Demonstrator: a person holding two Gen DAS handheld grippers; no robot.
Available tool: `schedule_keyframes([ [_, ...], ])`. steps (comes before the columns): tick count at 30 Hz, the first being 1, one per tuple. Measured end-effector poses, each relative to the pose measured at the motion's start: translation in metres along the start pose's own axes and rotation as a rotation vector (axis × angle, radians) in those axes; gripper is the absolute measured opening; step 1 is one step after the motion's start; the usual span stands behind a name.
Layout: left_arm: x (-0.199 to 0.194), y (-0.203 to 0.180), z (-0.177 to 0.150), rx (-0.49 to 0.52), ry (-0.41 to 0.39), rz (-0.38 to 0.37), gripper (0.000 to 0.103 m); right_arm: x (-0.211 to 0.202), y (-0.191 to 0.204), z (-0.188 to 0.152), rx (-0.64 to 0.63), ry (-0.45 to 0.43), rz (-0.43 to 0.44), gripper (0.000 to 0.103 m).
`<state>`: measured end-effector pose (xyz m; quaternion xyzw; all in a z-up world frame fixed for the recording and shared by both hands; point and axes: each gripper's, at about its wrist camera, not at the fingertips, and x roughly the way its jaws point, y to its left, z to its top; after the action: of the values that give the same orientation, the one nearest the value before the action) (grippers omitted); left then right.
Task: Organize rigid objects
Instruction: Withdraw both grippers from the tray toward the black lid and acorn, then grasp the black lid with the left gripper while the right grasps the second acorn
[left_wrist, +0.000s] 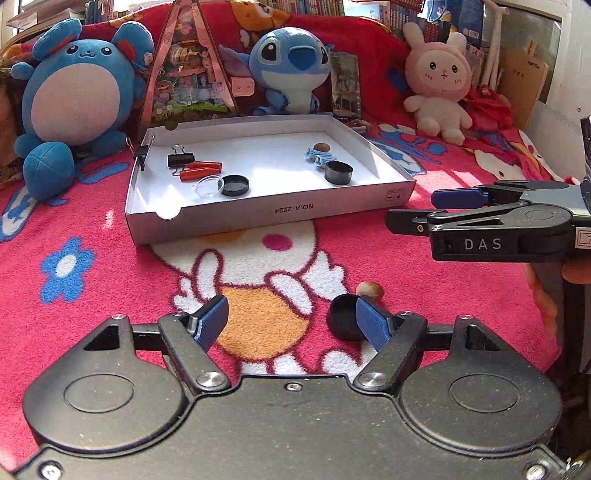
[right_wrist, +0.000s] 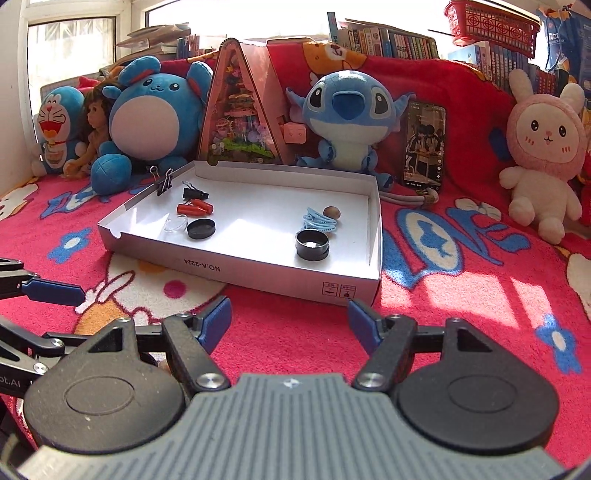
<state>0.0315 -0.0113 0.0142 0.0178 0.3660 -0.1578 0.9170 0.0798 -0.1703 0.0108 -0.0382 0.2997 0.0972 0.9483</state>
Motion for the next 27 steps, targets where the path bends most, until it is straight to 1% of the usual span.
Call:
schedule_keyframes([
  [1,0.000,-0.004,-0.003,0.011,0.003,-0.009,0.072,0.000,0.000,-0.001,0.000,0.001,0.003,0.080],
  [4,0.003,-0.015,-0.010,0.043,0.019,-0.032,0.065,-0.001,0.002,-0.004,-0.002,0.004,0.008,0.080],
  [6,0.006,-0.020,-0.013,0.053,0.026,-0.034,0.055,0.000,0.004,-0.006,-0.008,0.009,0.012,0.080],
  [8,0.009,-0.025,-0.014,0.069,0.011,-0.025,0.055,0.000,0.006,-0.007,-0.014,0.013,0.014,0.080],
  [10,0.010,-0.029,-0.013,0.089,-0.006,-0.023,0.045,0.000,0.007,-0.008,-0.019,0.014,0.018,0.080],
  [12,0.014,-0.032,-0.011,0.092,-0.010,-0.020,0.031,0.000,0.008,-0.008,-0.022,0.013,0.021,0.080],
  [17,0.018,-0.028,-0.005,0.058,-0.008,-0.010,0.031,0.000,0.008,-0.010,-0.012,0.019,0.024,0.080],
  [20,0.017,-0.020,-0.002,0.037,-0.009,0.009,0.031,0.000,0.008,-0.011,-0.013,0.024,0.028,0.080],
  [24,0.017,-0.006,0.002,0.002,-0.010,0.046,0.031,-0.001,0.009,-0.013,-0.016,0.027,0.063,0.080],
  [27,0.017,0.003,0.006,-0.021,-0.014,0.072,0.031,-0.002,0.014,-0.015,-0.029,0.030,0.115,0.080],
])
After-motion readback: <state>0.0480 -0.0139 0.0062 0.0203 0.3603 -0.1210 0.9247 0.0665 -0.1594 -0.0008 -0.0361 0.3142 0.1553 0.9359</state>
